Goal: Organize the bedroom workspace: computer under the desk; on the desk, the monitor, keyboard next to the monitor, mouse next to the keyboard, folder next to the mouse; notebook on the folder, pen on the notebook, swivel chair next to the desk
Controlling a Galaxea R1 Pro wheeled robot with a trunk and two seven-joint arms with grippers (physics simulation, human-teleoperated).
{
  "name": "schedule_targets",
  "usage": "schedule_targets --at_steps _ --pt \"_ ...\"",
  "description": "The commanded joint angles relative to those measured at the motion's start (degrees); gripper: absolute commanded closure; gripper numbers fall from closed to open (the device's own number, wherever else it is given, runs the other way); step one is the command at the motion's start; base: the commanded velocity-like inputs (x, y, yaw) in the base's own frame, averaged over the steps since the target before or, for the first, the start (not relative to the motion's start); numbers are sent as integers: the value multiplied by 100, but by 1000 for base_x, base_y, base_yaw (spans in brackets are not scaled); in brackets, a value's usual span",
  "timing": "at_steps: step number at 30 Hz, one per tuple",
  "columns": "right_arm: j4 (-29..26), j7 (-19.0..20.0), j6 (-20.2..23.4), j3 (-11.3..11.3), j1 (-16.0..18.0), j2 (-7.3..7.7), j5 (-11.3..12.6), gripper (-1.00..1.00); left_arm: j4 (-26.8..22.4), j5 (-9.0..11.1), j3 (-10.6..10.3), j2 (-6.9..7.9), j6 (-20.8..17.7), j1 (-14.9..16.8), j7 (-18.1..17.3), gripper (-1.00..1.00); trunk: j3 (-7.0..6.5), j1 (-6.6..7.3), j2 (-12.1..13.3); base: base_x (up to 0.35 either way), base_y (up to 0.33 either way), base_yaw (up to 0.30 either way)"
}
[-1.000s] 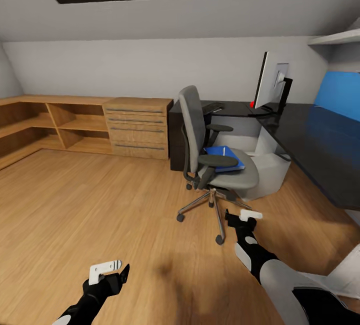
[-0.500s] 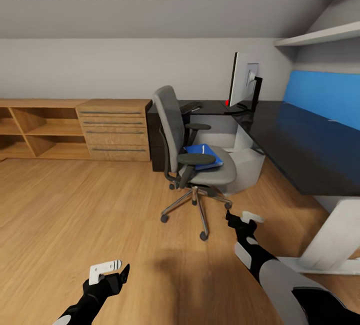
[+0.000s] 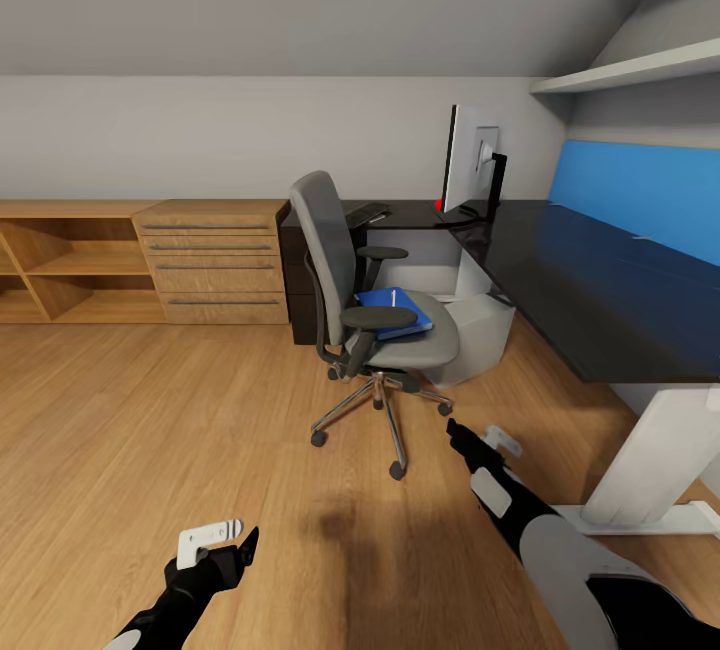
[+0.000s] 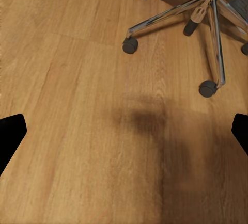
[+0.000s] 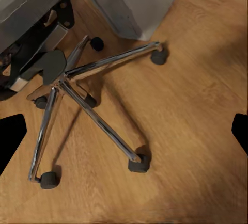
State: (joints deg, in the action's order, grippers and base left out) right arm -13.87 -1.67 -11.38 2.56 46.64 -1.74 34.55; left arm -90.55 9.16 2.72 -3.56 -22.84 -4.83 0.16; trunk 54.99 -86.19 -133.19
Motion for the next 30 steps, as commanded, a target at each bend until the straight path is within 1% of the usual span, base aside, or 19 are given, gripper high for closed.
schedule_targets --at_steps 1,3,7,17,20,25,30 --pt "-17 -3 116 26 3 0 62 -100 -8 57 10 -4 -31 -1 2 -100 4 1 -2 0 0 0" --pt "-55 -2 341 30 3 3 108 -100 -8 55 9 -4 -31 -1 2 -100 4 1 -2 0 0 0" --pt "-205 0 565 33 3 8 150 -100 -7 55 9 -4 -30 -1 2 -100 4 1 -2 0 0 0" --pt "-340 0 654 42 3 18 194 -100 -7 57 9 -4 -28 -1 2 -100 4 1 -2 0 0 0" --pt "-570 -7 683 43 -2 23 201 -100 -7 56 9 -4 -28 -1 2 -100 4 1 -2 0 0 0" --pt "-1005 -8 983 43 -23 50 203 -100 -7 59 9 -4 -28 -1 2 -100 4 1 -2 0 0 0" --pt "-1209 -8 1125 43 -37 86 221 -100 -7 60 9 -4 -28 -1 2 -100 -85 110 199 0 0 0"
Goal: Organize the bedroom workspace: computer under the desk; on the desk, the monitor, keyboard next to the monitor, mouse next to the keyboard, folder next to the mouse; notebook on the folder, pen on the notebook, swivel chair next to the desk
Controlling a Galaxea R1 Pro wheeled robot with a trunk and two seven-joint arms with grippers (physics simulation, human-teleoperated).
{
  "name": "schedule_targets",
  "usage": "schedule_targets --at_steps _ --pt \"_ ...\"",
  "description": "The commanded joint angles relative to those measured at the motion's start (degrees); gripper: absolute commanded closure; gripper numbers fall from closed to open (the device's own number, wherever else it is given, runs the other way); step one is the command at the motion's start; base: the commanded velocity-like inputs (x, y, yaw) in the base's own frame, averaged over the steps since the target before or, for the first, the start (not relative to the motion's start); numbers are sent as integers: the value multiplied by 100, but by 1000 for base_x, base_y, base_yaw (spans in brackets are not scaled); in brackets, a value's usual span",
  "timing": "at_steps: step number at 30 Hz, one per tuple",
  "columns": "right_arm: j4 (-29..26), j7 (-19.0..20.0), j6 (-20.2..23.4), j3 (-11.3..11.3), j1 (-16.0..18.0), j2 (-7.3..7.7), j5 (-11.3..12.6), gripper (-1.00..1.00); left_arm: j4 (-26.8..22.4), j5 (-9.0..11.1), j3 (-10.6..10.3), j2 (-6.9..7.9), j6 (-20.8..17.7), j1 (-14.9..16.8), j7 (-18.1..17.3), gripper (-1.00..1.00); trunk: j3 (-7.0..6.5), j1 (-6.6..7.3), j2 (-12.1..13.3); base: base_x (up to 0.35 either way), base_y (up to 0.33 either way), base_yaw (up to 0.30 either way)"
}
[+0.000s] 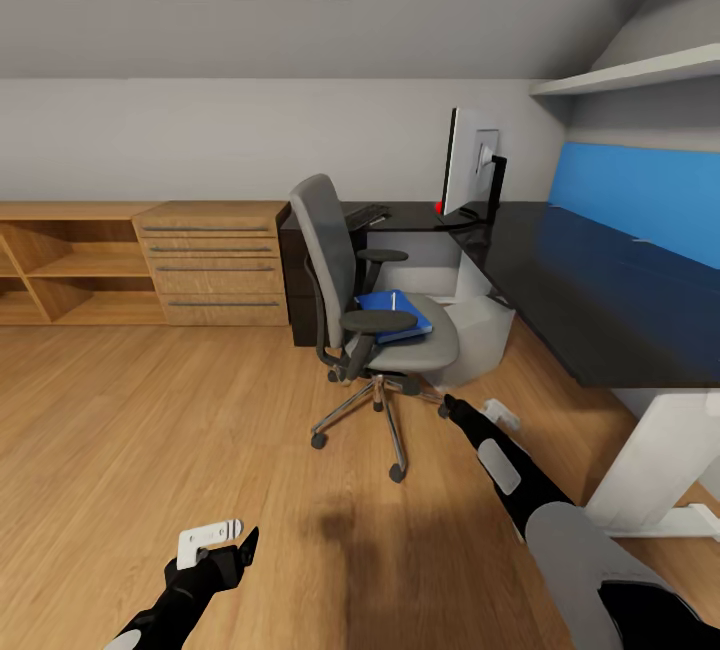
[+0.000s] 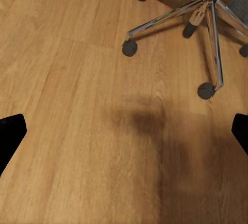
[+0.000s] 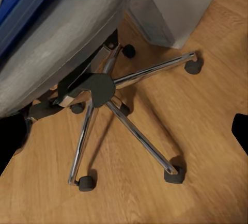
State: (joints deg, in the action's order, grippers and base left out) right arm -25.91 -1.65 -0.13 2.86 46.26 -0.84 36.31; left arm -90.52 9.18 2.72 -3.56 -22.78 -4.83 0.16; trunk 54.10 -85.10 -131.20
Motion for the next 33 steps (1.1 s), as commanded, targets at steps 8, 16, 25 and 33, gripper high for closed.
schedule_targets --at_steps 8,16,25,33 --pt "-52 -7 21 21 -3 14 52 -100 -9 50 10 -4 -35 -1 2 -100 -140 177 320 0 0 0" --pt "-21 3 -55 24 -3 14 46 -100 -9 49 10 -6 -42 -1 2 -100 -158 199 360 0 0 0" --pt "6 -33 -872 77 -3 50 51 -100 -9 55 18 -4 -50 -1 2 -100 -158 199 360 0 0 0" --pt "-8 -11 -513 1058 -3 93 65 -100 -9 56 22 -4 -49 -1 2 -100 -158 199 360 0 0 0"
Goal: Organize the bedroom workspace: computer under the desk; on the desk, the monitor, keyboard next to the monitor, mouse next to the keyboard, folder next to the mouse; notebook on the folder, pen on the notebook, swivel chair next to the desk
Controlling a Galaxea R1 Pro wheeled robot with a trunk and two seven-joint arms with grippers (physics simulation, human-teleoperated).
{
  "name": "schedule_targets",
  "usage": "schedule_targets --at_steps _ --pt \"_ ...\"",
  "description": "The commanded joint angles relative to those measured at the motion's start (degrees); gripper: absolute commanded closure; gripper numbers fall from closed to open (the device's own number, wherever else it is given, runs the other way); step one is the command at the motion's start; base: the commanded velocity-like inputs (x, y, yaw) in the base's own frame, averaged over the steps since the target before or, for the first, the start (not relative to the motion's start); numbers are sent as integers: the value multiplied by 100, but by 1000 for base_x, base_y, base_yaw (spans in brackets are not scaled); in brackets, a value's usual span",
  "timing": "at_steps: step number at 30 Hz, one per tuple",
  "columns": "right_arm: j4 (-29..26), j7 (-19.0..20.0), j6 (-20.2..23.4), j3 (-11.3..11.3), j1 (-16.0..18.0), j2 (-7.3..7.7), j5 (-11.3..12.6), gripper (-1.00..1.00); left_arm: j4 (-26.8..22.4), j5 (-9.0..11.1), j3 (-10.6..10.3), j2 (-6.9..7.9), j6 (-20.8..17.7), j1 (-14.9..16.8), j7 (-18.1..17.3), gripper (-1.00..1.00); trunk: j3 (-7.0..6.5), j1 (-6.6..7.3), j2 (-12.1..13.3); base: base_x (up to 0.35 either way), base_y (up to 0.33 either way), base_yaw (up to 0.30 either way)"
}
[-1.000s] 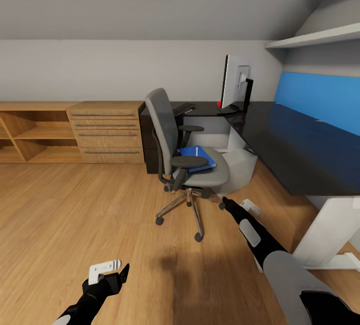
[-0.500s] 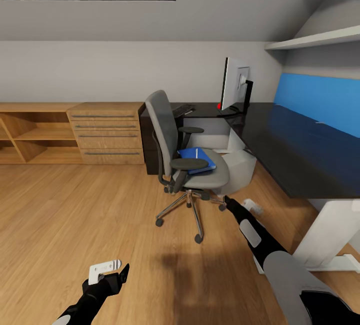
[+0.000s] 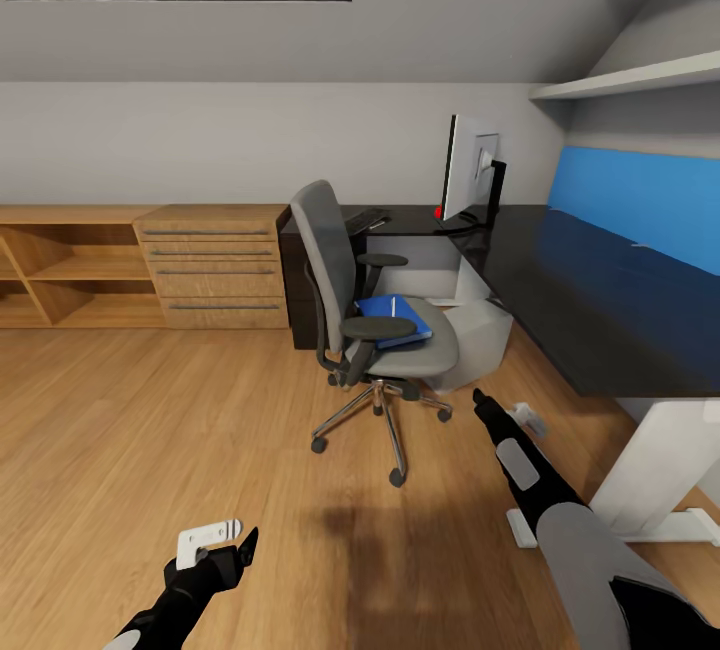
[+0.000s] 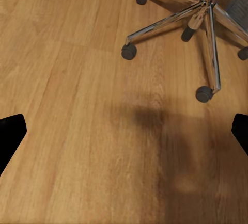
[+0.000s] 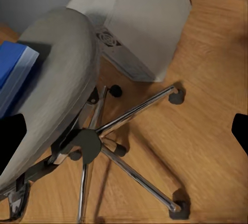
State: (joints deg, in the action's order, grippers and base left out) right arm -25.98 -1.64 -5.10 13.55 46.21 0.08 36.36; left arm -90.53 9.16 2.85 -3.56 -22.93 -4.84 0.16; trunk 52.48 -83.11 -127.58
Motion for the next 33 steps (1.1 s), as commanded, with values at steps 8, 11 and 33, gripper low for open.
schedule_targets --at_steps 8,11,33 --pt "-8 3 54 51 2 8 39 -100 -9 51 5 -4 -27 0 4 -100 4 1 -2 0 0 0" --pt "-18 -1 64 55 2 25 39 -100 -9 51 5 -4 -27 0 4 -100 4 1 -2 0 0 0" --pt "-30 2 91 52 2 159 51 -100 7 59 5 -4 -10 0 10 -100 4 1 -2 76 0 0"
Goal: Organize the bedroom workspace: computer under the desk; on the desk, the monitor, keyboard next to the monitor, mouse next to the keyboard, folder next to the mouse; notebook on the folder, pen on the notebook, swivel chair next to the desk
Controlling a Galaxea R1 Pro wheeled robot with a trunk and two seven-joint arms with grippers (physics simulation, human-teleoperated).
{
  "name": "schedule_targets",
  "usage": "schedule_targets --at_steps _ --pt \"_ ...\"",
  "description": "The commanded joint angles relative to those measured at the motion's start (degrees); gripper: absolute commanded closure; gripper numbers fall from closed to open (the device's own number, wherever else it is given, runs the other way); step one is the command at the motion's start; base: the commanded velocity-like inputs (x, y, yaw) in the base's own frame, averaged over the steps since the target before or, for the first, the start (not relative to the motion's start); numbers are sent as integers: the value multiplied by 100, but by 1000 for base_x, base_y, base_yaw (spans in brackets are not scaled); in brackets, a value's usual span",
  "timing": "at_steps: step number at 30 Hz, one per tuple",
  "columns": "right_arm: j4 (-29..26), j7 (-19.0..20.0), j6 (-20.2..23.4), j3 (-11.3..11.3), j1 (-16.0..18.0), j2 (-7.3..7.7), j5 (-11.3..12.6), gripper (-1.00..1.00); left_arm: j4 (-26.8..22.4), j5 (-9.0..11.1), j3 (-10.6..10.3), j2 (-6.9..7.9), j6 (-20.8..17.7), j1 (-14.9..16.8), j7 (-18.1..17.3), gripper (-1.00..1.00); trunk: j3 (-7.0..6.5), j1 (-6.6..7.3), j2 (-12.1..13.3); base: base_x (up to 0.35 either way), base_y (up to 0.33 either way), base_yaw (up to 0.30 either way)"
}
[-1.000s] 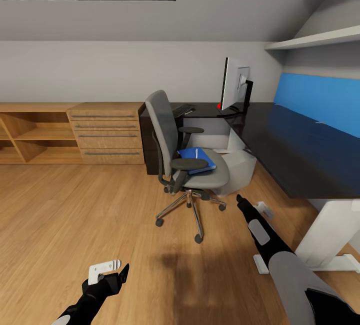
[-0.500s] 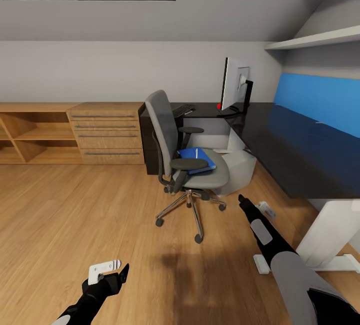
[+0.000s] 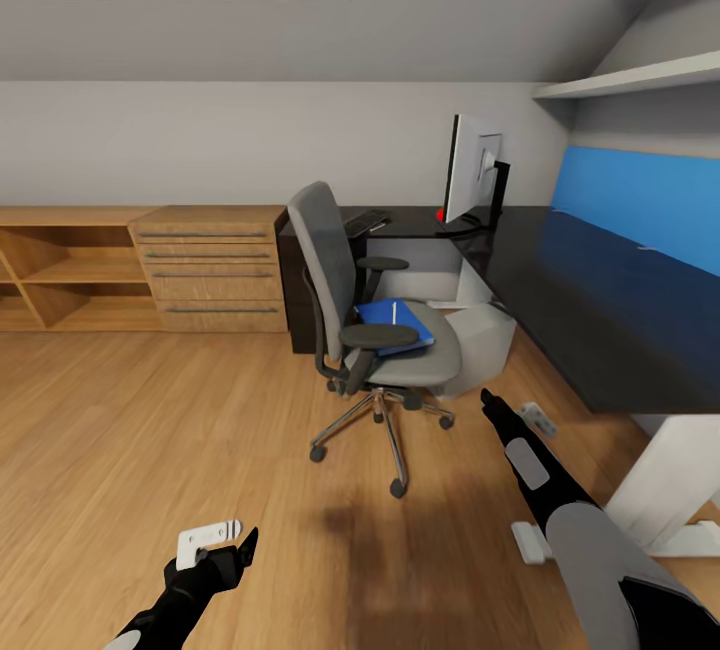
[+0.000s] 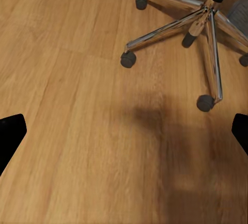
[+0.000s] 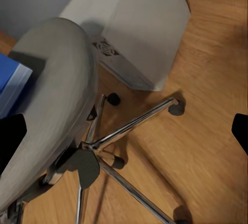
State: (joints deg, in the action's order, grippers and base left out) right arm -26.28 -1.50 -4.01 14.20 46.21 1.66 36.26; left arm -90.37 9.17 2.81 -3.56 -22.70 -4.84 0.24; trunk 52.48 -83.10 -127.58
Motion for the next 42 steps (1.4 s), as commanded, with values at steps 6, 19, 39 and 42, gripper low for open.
schedule_targets --at_steps 6,19,39,42 --pt "0 -2 -19 -47 2 -6 58 -100 -7 59 11 -4 -31 0 7 -100 4 0 -2 91 0 0" --pt "4 1 -21 -45 2 -8 65 -100 42 59 15 -4 -22 0 10 -100 4 0 -2 152 0 0" --pt "9 1 -13 -40 2 1 65 -100 40 67 146 -4 6 0 -13 -100 4 0 -2 163 0 0" --pt "9 1 -13 -40 2 1 65 -100 38 67 168 -4 10 0 -15 -100 4 0 -2 188 0 0"
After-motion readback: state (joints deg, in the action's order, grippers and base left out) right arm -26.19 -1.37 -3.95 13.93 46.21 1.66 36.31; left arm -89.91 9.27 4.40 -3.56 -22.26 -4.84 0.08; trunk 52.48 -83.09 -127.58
